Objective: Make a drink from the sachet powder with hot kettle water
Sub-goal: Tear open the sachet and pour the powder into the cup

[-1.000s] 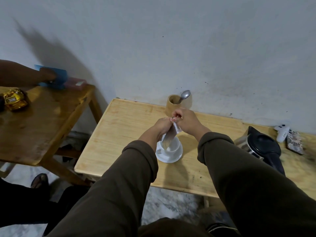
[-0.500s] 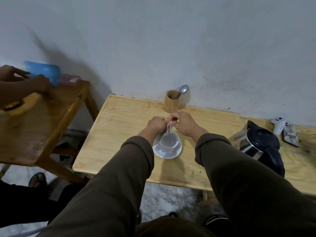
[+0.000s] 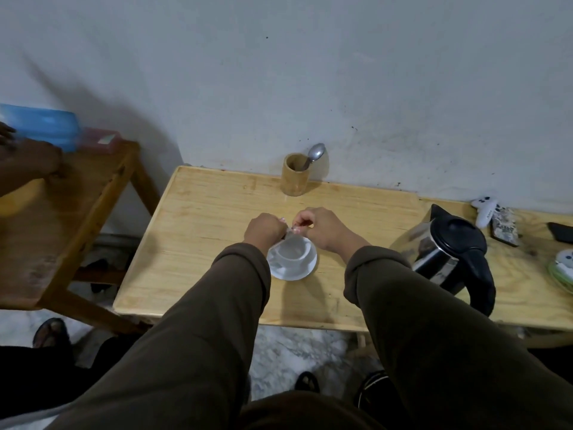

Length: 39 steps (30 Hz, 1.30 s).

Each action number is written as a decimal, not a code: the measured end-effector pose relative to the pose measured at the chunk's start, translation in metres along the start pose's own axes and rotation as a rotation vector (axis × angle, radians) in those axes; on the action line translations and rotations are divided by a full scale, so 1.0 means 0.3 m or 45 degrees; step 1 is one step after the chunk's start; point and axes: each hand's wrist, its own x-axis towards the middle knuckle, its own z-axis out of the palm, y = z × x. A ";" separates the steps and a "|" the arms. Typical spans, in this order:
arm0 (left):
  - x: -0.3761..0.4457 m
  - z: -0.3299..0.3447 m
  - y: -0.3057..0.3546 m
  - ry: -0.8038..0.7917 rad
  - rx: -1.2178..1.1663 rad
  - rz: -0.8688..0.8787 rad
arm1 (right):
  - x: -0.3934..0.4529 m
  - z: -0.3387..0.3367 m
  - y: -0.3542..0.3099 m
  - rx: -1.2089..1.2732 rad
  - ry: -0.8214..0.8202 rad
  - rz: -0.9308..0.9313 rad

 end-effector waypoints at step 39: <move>0.046 -0.026 0.065 -0.439 -0.048 -0.302 | -0.020 0.102 0.132 -0.090 0.165 0.138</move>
